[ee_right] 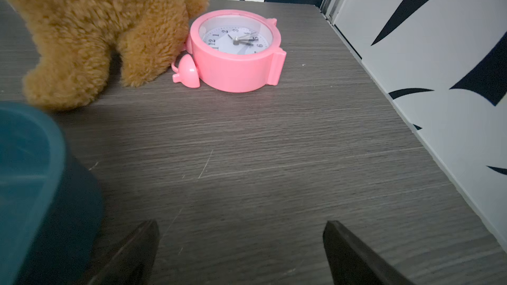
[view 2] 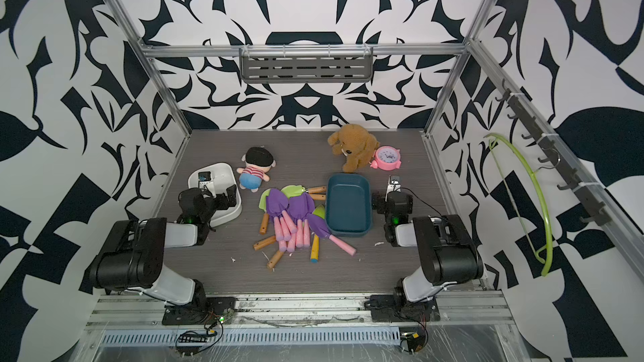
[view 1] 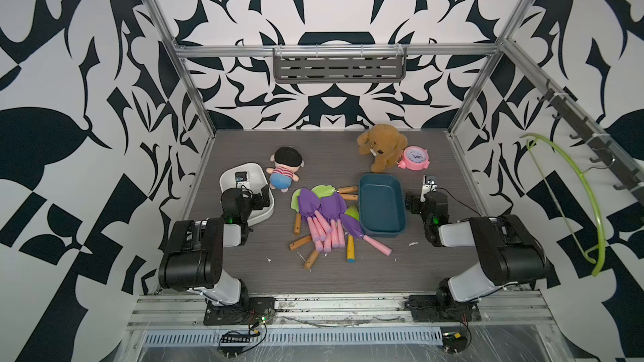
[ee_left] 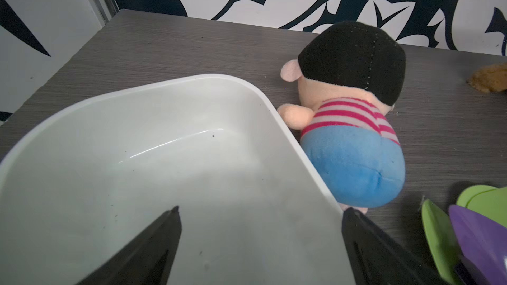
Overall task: Sort the small shovels by color and place them into the storage box
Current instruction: Move the storage box to the center of the board.
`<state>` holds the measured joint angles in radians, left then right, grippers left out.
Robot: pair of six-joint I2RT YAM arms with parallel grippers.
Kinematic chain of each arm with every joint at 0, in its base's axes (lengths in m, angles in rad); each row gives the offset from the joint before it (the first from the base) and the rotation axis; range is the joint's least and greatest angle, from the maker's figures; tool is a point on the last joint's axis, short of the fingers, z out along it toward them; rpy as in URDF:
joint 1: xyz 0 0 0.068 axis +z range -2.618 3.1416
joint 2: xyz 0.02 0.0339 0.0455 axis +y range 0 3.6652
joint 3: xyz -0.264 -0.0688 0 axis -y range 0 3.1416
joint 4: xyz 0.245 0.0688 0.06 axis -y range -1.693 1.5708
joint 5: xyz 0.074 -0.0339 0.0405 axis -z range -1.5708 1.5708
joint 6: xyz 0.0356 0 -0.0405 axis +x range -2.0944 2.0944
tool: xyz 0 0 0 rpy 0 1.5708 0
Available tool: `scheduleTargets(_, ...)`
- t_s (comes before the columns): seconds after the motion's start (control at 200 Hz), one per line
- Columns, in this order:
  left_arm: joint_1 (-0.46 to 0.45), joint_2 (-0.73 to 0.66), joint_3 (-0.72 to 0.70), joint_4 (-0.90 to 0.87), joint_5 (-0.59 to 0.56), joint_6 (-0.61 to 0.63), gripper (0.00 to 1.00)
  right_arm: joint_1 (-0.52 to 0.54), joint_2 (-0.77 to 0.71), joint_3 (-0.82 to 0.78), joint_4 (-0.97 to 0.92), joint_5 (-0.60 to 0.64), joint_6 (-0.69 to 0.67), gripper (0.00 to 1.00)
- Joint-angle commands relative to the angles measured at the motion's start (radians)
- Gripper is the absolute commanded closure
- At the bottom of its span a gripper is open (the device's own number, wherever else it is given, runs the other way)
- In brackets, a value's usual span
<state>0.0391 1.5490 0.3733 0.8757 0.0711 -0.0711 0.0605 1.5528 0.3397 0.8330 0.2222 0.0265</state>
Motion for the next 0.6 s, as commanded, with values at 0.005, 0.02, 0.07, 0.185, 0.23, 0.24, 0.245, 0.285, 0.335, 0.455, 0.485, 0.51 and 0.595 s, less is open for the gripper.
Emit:
scheduleTargets(0.005, -0.001, 0.000, 0.016, -0.009, 0.002, 0.008, 0.01, -0.001, -0.006, 0.025, 0.032, 0.010, 0.004, 0.01)
scheduleTargets(0.02, -0.001, -0.001, 0.016, -0.009, 0.002, 0.009, 0.01, -0.001, -0.006, 0.025, 0.032, 0.009, 0.006, 0.01)
scheduleTargets(0.07, -0.002, 0.000, 0.016, -0.007, 0.002, 0.008, 0.01, -0.001, -0.007, 0.025, 0.032, 0.009, 0.004, 0.01)
scheduleTargets(0.185, -0.002, 0.000, 0.015, -0.006, 0.003, 0.009, 0.01, -0.001, -0.005, 0.025, 0.032, 0.009, 0.005, 0.01)
scheduleTargets(0.23, -0.001, 0.001, 0.015, -0.004, 0.002, 0.008, 0.01, -0.002, -0.007, 0.026, 0.032, 0.009, 0.005, 0.01)
scheduleTargets(0.24, -0.002, 0.001, 0.015, -0.004, 0.002, 0.009, 0.01, -0.001, -0.006, 0.024, 0.032, 0.009, 0.005, 0.01)
scheduleTargets(0.245, -0.001, 0.001, 0.015, -0.004, 0.002, 0.009, 0.01, -0.002, -0.006, 0.025, 0.032, 0.009, 0.005, 0.01)
scheduleTargets(0.285, -0.002, 0.002, 0.015, -0.002, 0.002, 0.008, 0.01, -0.001, -0.006, 0.025, 0.032, 0.010, 0.005, 0.01)
scheduleTargets(0.335, -0.001, 0.003, 0.013, 0.002, 0.001, 0.009, 0.01, -0.001, -0.006, 0.025, 0.032, 0.009, 0.004, 0.01)
scheduleTargets(0.455, -0.001, 0.000, 0.013, -0.001, 0.002, 0.008, 0.01, -0.002, -0.007, 0.025, 0.030, 0.008, 0.005, 0.01)
scheduleTargets(0.485, -0.002, -0.003, 0.012, -0.001, 0.002, 0.010, 0.01, -0.001, -0.008, 0.024, 0.033, 0.007, 0.003, 0.01)
scheduleTargets(0.51, -0.002, -0.004, 0.012, -0.003, 0.004, 0.010, 0.01, -0.002, -0.009, 0.023, 0.035, 0.008, 0.002, 0.01)
scheduleTargets(0.595, -0.002, -0.007, 0.015, -0.006, 0.008, 0.017, 0.01, -0.001, -0.009, 0.021, 0.037, 0.006, 0.003, 0.01)
